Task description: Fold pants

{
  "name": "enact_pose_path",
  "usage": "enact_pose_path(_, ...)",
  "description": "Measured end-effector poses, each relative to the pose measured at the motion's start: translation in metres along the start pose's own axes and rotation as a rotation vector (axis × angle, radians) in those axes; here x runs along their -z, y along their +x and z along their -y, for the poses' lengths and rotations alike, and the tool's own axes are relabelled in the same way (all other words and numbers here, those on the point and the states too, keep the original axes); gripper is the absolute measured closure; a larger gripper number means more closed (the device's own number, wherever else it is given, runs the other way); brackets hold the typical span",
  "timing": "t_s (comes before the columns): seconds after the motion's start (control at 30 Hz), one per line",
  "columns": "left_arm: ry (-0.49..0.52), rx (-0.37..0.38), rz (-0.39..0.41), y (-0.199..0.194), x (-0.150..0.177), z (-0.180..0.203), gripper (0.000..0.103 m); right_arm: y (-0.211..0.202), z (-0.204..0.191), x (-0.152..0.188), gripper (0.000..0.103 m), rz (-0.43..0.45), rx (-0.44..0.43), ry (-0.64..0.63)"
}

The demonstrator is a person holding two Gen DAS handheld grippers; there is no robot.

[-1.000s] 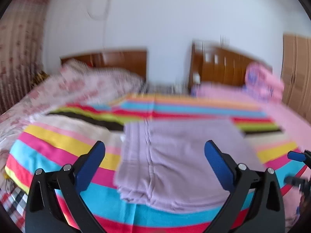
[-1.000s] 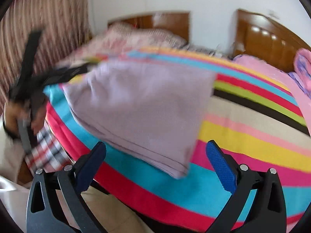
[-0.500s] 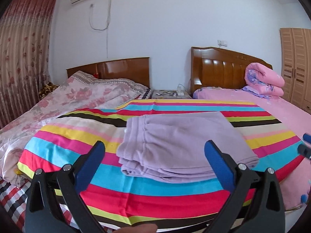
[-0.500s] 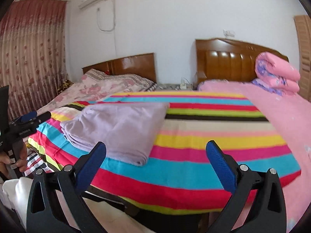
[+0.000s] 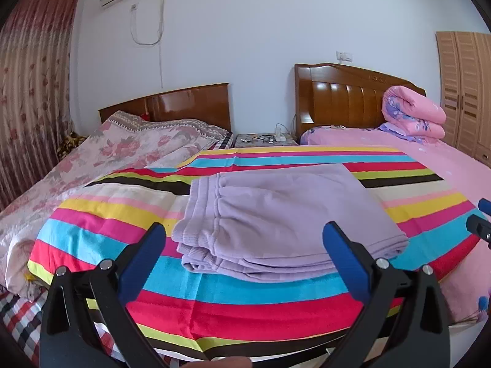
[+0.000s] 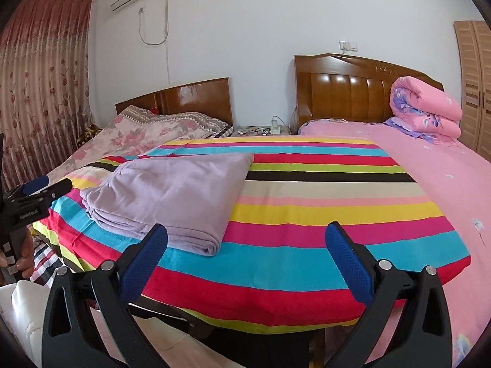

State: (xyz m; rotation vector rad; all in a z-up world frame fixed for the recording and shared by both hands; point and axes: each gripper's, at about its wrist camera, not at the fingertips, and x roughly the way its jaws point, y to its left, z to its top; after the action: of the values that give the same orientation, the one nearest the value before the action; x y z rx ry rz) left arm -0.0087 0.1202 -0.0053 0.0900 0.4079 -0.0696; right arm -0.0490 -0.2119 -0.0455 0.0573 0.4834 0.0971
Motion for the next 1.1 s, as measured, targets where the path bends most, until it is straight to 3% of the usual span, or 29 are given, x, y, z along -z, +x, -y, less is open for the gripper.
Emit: enact_pose_path(1.1, 0.026, 0.011, 0.014, -0.0044, -0.0006, 0.0103, 0.001, 0.0084, -0.0056, 0.0041, 0.004, -0.015, -0.008, 0.011)
